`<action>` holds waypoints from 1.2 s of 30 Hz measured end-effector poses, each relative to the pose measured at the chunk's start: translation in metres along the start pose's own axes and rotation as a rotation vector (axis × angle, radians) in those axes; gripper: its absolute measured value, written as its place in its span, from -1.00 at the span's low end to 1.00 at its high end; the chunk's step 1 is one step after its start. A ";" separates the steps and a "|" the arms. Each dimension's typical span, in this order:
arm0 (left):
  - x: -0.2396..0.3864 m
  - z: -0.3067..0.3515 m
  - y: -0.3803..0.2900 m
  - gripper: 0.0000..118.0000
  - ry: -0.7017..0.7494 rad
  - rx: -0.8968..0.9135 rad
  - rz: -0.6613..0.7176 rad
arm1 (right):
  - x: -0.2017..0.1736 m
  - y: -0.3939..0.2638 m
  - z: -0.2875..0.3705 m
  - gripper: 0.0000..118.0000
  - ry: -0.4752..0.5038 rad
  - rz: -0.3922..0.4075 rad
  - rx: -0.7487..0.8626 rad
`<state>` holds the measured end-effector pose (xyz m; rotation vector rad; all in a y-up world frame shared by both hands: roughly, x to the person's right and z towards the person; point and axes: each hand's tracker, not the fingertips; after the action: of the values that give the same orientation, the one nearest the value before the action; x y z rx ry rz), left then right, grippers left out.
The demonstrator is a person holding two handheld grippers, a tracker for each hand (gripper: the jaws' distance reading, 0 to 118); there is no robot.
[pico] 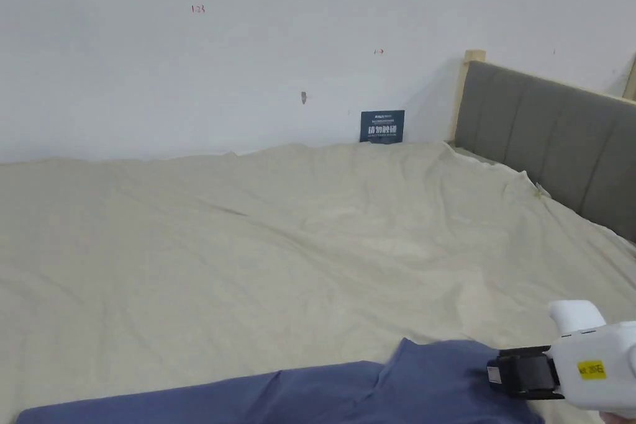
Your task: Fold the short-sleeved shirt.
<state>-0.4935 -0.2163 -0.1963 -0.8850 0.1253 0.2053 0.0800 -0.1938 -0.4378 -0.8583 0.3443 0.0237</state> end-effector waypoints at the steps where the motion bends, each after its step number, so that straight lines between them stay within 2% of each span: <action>1: 0.005 0.003 0.001 0.99 0.002 -0.003 -0.005 | -0.007 0.001 0.009 0.58 0.017 -0.003 0.024; 3: 0.013 0.013 0.007 0.98 -0.010 0.020 -0.006 | -0.027 0.003 0.027 0.58 0.059 -0.006 0.066; 4: 0.016 0.020 0.010 0.91 -0.014 0.045 0.005 | -0.038 0.001 0.038 0.57 0.099 -0.014 0.138; 5: 0.020 0.029 0.012 0.66 -0.045 0.087 0.006 | -0.049 -0.001 0.050 0.51 0.132 -0.023 0.219; 6: 0.025 0.040 0.013 0.09 -0.066 0.142 0.001 | -0.060 -0.003 0.061 0.24 0.159 -0.028 0.279; 7: 0.030 0.049 0.013 -0.25 -0.062 0.220 0.003 | -0.069 -0.005 0.069 -0.19 0.186 -0.026 0.333; 8: 0.035 0.059 0.009 -0.25 -0.034 0.292 0.003 | -0.079 -0.009 0.077 -0.19 0.184 -0.014 0.395; 9: 0.040 0.065 0.006 -0.41 -0.010 0.339 -0.001 | -0.088 -0.011 0.082 -0.40 0.175 0.000 0.445; 10: 0.047 0.072 0.001 -0.72 0.040 0.400 -0.015 | -0.098 -0.015 0.084 -0.89 0.127 0.019 0.491; 11: 0.052 0.079 -0.006 -0.92 0.066 0.465 -0.020 | -0.103 -0.016 0.091 -1.00 0.087 0.029 0.557; 15: 0.072 0.103 -0.033 -1.00 0.074 0.601 -0.008 | -0.113 -0.035 0.100 -1.00 0.150 -0.026 0.674; 19: 0.069 0.119 -0.038 -1.00 0.085 0.680 -0.005 | -0.119 -0.035 0.099 -1.00 0.155 0.004 0.609; 24: 0.030 0.129 -0.002 -1.00 0.097 0.612 -0.044 | -0.123 -0.037 0.102 -1.00 0.159 0.021 0.613; 25: 0.015 0.124 0.011 -1.00 0.021 0.500 -0.005 | -0.123 -0.034 0.103 -1.00 0.164 0.014 0.609; 27: -0.028 0.099 0.037 -1.00 -0.226 0.214 0.148 | -0.121 -0.029 0.106 -1.00 0.174 0.000 0.600; 29: -0.061 0.062 0.043 -1.00 -0.401 0.043 0.322 | -0.126 -0.032 0.103 -1.00 0.185 -0.002 0.586; 32: -0.099 0.008 0.030 -1.00 -0.420 -0.071 0.449 | -0.133 -0.036 0.097 -1.00 0.190 0.005 0.566; 33: -0.113 -0.009 0.026 -0.83 -0.435 -0.095 0.460 | -0.135 -0.037 0.095 -1.00 0.187 0.009 0.556; 34: -0.120 -0.020 0.022 -0.31 -0.446 -0.113 0.480 | -0.136 -0.037 0.094 -1.00 0.186 0.014 0.542; 36: -0.130 -0.039 0.019 0.98 -0.461 -0.111 0.481 | -0.140 -0.039 0.086 -1.00 0.188 0.026 0.515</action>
<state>-0.6250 -0.2517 -0.2100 -0.8860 -0.1069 0.8645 -0.0215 -0.1392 -0.3143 -0.3459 0.5103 -0.1182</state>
